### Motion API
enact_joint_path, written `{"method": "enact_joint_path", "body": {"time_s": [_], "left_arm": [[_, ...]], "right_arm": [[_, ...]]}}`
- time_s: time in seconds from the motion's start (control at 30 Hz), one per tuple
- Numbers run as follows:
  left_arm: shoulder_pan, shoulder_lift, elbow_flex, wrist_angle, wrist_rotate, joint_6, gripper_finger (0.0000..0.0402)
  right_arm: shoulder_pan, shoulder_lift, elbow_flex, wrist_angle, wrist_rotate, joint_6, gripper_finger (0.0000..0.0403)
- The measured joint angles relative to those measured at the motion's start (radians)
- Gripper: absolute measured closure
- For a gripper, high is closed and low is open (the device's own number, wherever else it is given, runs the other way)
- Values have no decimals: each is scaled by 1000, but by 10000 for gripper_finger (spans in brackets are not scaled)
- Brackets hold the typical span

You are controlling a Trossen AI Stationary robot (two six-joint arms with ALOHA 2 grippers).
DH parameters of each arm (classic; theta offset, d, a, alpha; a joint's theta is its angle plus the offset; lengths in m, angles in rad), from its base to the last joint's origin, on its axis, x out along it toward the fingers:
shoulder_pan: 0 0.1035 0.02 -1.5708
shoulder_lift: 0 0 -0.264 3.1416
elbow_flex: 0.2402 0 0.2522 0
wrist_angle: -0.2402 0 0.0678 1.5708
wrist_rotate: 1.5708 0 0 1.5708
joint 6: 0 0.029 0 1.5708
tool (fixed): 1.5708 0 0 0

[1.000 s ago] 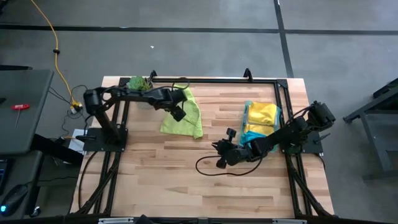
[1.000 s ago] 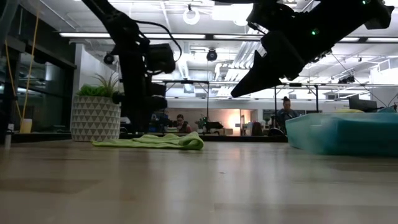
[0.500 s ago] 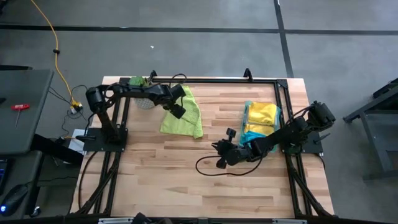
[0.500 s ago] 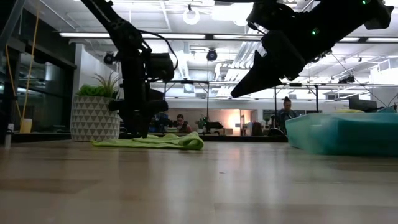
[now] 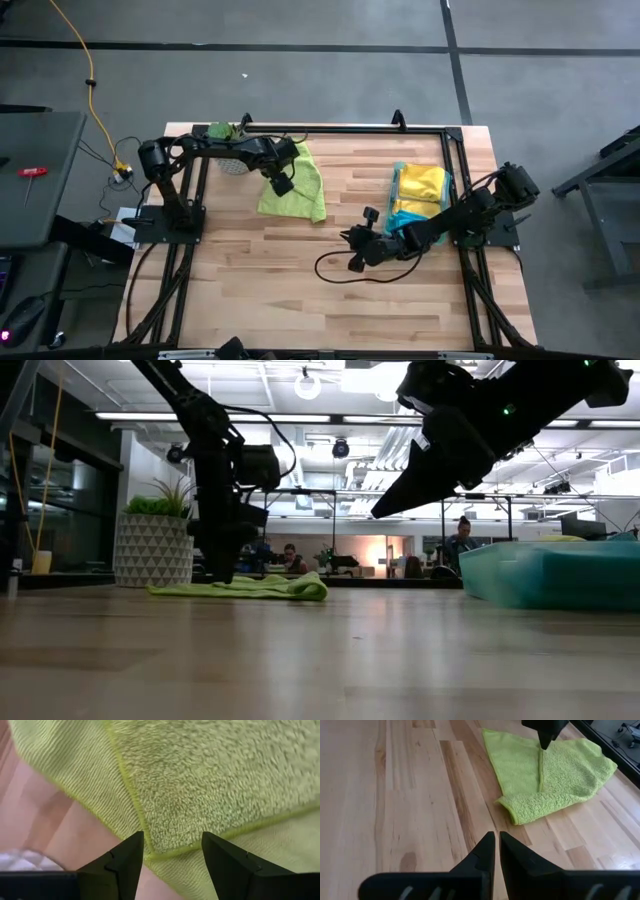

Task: Fold microfiber towels
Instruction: Fold the green microfiber cloth

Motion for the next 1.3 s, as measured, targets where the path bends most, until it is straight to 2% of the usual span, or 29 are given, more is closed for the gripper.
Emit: {"method": "enact_joint_path", "body": {"time_s": [0.3,0.53,0.77,1.13,1.3], "left_arm": [[12,0,0,-10,21,265,209],[64,0,0,-105,40,352,209],[76,0,0,-30,50,350,211],[90,24,0,-22,54,356,277],[89,25,32,-67,16,351,328]], "right_arm": [[0,0,0,0,0,6,385],[0,0,0,0,-6,6,385],[0,0,0,2,-6,23,385],[0,0,0,6,-6,23,385],[0,0,0,7,-6,22,385]]}}
